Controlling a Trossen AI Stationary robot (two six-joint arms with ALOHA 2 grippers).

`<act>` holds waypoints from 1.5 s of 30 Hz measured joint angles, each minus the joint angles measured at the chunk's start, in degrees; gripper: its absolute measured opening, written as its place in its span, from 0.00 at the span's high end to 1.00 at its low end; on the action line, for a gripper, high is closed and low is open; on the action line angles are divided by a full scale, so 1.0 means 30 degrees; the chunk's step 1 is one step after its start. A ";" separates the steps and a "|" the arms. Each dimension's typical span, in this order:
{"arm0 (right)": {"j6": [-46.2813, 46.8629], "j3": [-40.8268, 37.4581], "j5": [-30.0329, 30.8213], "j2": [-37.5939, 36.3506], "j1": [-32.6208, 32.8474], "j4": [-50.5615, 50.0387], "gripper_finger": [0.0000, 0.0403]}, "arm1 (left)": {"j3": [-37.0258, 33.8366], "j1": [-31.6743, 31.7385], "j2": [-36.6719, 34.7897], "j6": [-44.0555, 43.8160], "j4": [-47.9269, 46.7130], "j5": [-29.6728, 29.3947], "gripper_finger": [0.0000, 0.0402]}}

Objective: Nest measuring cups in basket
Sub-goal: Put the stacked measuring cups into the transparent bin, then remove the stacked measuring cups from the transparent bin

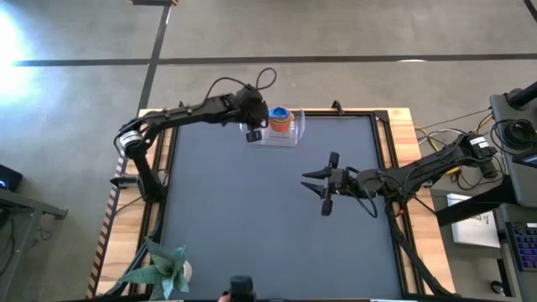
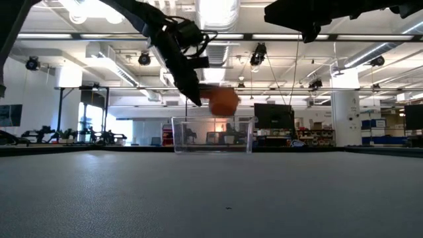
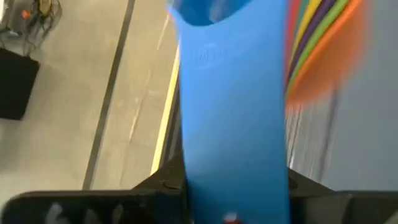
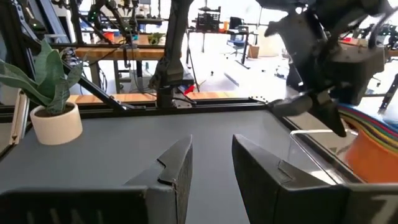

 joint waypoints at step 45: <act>0.0080 0.0000 0.0000 0.0007 -0.0007 -0.0583 0.74 | 0.0000 0.1105 0.1618 -0.0147 0.0996 0.1569 0.77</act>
